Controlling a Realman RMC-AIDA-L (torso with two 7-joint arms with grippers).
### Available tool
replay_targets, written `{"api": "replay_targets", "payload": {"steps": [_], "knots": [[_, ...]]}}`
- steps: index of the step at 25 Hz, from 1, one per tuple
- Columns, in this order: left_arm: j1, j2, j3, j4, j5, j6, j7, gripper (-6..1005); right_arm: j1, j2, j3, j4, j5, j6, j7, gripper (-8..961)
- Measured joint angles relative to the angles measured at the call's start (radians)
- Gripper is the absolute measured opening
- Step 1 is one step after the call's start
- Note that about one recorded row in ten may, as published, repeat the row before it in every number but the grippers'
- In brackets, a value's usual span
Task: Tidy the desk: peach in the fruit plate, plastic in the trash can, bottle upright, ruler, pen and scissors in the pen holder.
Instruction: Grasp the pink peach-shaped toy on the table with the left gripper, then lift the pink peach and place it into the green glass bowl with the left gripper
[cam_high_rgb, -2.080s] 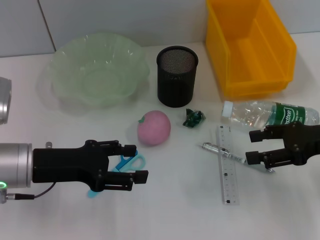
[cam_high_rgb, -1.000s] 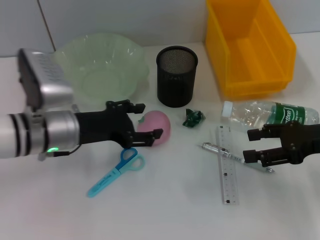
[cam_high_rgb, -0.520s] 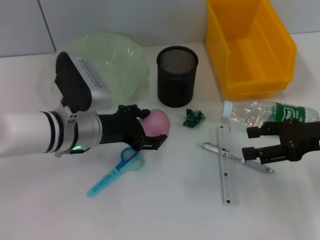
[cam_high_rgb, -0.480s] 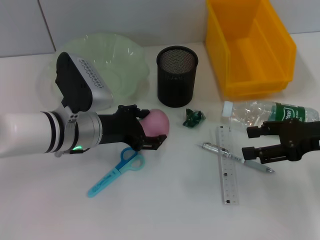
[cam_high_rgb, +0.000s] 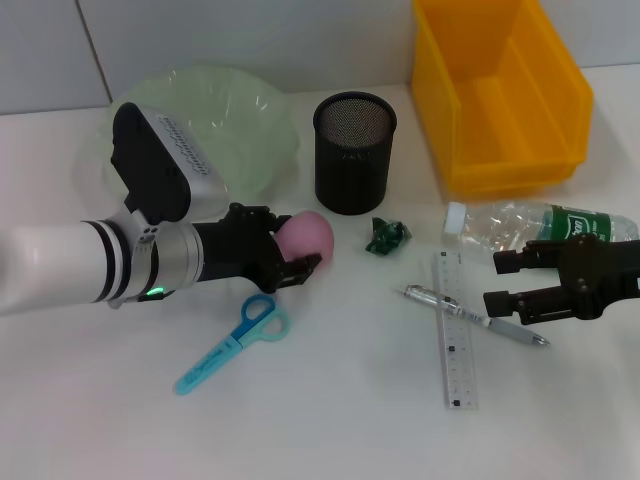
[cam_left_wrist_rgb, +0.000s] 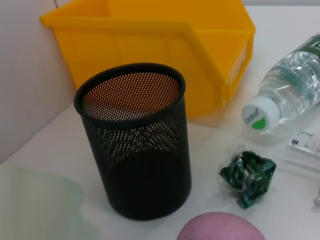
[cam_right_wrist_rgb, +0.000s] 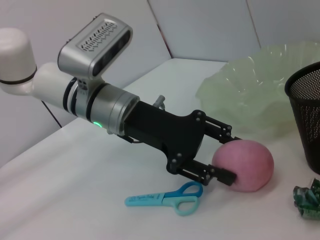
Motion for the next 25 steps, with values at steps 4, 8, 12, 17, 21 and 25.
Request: {"api": "replay_targets", "payload": {"steps": [4,8,12,17,21,25], "knots": [[0.019,0.004,-0.008,0.038,-0.004,0.041,0.000,630,0.000,0.000,0.000,0.000,0.000,0.001,0.000,819],[0.069,0.007,-0.044,0.126,-0.004,0.138,-0.004,504,0.000,-0.002,0.000,0.003,0.000,0.001,0.001,819],[0.130,0.007,-0.165,0.218,-0.058,0.291,-0.009,456,0.000,-0.001,0.000,0.001,0.000,0.001,0.001,819],[0.159,0.008,-0.319,0.210,-0.208,0.349,0.029,427,0.000,0.002,0.000,0.000,0.001,0.000,0.001,819],[0.143,0.004,-0.393,0.106,-0.351,0.244,0.126,389,0.000,0.004,0.000,0.000,0.006,0.000,-0.003,819],[0.101,0.005,-0.399,-0.014,-0.490,0.106,0.255,343,0.000,0.006,0.000,-0.002,0.006,-0.001,-0.005,818]]}}
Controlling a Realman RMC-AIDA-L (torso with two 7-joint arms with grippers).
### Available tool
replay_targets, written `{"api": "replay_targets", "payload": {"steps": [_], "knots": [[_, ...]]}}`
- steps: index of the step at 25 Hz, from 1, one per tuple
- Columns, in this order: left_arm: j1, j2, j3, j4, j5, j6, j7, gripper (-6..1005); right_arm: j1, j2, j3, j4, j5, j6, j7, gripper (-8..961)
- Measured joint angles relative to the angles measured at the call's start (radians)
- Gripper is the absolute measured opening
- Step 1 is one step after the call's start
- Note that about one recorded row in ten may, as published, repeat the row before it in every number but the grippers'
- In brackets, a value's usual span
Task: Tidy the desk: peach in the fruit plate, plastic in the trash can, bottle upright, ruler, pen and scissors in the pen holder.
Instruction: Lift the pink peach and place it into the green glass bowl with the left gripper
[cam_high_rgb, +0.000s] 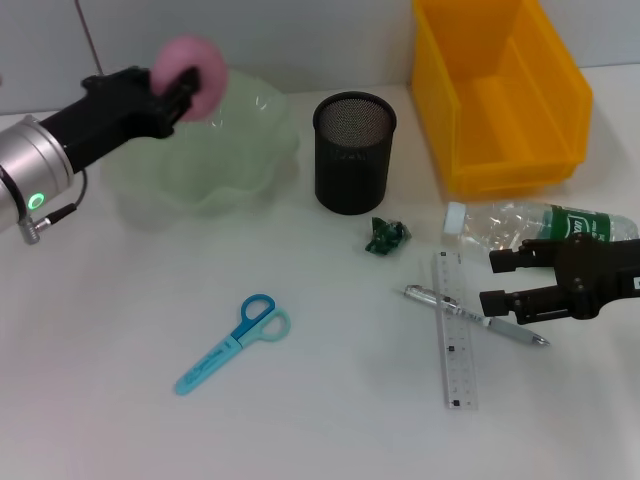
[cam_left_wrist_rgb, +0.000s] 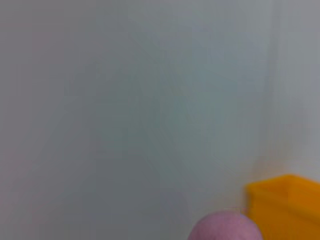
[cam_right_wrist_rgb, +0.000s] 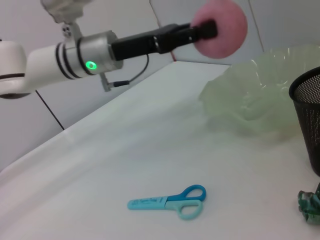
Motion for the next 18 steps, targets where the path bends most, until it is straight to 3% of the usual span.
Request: {"api": "replay_targets", "payload": {"steps": [4,14,18], "knots": [[-0.043,-0.003,0.011,-0.074,-0.038,-0.140,0.083,310,0.001,0.006,0.000,-0.001,0.000,0.000,0.000,818],[-0.083,-0.003,0.027,-0.140,-0.034,-0.177,0.094,236,0.002,0.008,0.000,-0.001,-0.001,0.000,-0.004,818],[-0.083,-0.002,0.036,-0.141,-0.034,-0.177,0.094,382,0.005,0.008,0.000,-0.001,-0.001,0.000,-0.004,818]]}}
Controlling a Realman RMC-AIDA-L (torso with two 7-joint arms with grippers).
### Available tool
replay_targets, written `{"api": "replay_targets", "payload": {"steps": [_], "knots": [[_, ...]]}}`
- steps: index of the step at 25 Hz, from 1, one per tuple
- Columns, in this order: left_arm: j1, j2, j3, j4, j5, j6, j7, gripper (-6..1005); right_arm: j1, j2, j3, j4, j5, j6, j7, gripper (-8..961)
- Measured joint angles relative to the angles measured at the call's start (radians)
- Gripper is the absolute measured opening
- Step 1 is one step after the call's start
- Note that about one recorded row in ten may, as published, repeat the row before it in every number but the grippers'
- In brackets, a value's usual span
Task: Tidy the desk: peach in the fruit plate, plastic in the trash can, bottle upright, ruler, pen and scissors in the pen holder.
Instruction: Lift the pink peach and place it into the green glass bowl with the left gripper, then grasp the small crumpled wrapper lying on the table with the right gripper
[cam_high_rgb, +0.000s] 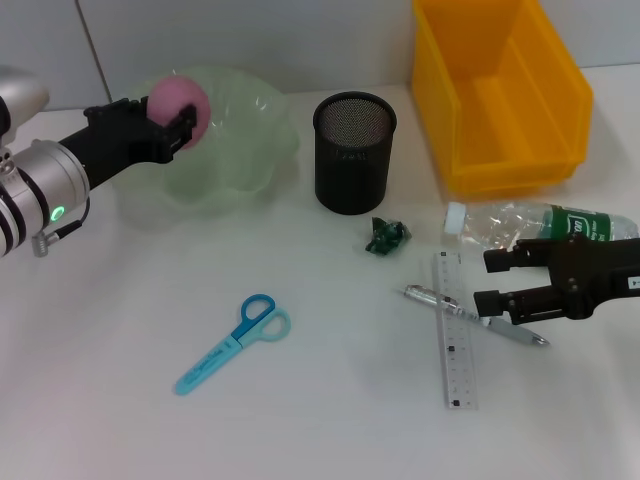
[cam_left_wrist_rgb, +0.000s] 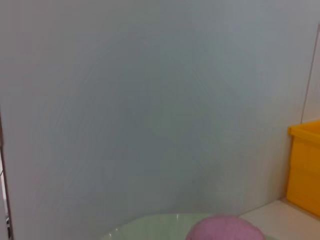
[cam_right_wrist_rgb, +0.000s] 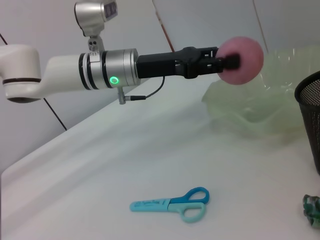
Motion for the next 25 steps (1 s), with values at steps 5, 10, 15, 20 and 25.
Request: {"api": "replay_targets", "payload": {"steps": [5,10,15,20,25], "knots": [[0.007,0.002,0.000,0.003,-0.004,0.005,0.000,540,0.004,0.000,0.000,0.000,-0.002,0.001,0.000,818],[0.009,0.002,0.000,0.005,-0.005,0.009,0.000,682,0.006,0.000,0.000,0.000,-0.003,0.001,0.000,818],[0.014,0.002,-0.009,0.009,-0.008,0.042,-0.005,784,0.006,0.001,0.000,0.000,-0.003,0.001,0.000,818],[0.035,0.011,-0.020,0.013,-0.041,0.204,-0.032,779,0.006,0.002,0.000,0.000,-0.001,0.001,0.000,818],[0.067,0.058,-0.042,0.022,-0.034,0.541,-0.153,780,0.006,0.002,0.000,0.000,0.000,0.001,0.000,818]]}}
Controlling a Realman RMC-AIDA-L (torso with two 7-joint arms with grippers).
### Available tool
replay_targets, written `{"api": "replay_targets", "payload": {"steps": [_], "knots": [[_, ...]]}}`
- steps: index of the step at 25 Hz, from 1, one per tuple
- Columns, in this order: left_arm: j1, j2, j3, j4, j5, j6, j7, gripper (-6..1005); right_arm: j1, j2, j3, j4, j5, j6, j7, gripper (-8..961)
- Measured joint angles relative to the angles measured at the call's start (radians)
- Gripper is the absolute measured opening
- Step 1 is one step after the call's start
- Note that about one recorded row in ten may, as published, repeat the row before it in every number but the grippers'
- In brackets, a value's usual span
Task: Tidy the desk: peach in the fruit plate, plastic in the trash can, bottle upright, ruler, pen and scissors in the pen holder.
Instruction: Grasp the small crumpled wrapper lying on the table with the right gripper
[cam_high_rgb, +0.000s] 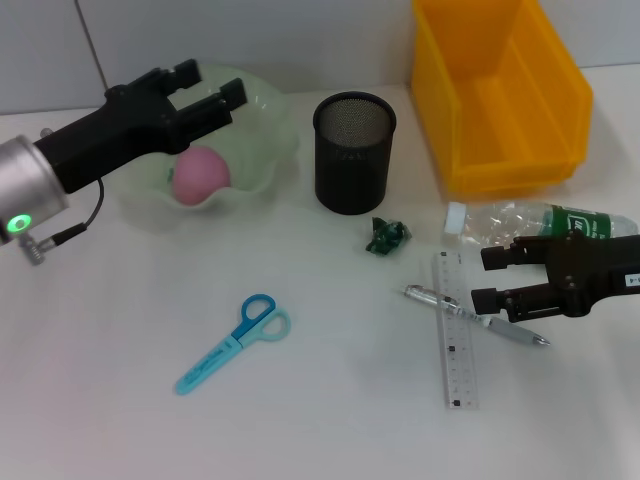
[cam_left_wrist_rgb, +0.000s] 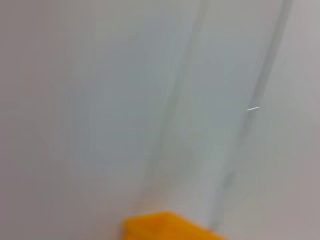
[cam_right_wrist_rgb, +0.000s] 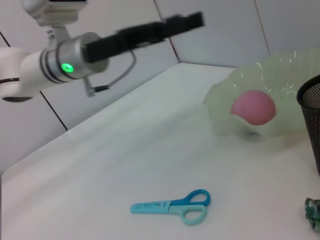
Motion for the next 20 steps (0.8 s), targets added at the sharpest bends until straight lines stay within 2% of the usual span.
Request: {"api": "replay_targets", "payload": {"steps": [2,4,5,6,9,11,14,16,20], "knots": [[0.012,0.022,0.000,-0.001,0.003,0.113,-0.032,780,0.000,0.000,0.000,0.000,0.000,0.000,0.000,818],[0.012,0.022,0.000,-0.001,0.003,0.113,-0.032,780,0.000,-0.002,0.000,0.000,0.000,-0.001,0.001,818],[0.023,0.036,0.000,-0.004,0.016,0.190,-0.047,780,0.000,-0.003,0.000,0.000,-0.001,-0.001,0.003,818],[0.048,0.056,0.000,-0.002,0.091,0.292,-0.048,780,0.000,-0.005,0.000,-0.001,-0.002,-0.003,0.005,818],[0.064,0.061,0.000,-0.001,0.181,0.332,-0.039,780,0.000,-0.007,0.000,-0.001,-0.002,-0.005,0.006,818],[0.070,0.057,0.000,-0.003,0.299,0.346,-0.035,781,0.000,-0.011,0.000,-0.002,-0.001,-0.008,0.007,817],[0.071,0.047,0.000,-0.005,0.367,0.344,-0.031,781,0.000,-0.012,0.000,-0.002,-0.001,-0.009,0.008,817],[0.072,0.032,-0.006,-0.007,0.400,0.338,-0.015,781,0.000,-0.013,0.000,-0.007,-0.001,-0.010,0.008,817],[0.080,0.024,-0.008,-0.007,0.404,0.337,0.007,782,0.001,-0.010,-0.003,-0.037,-0.002,-0.015,0.010,817]]}}
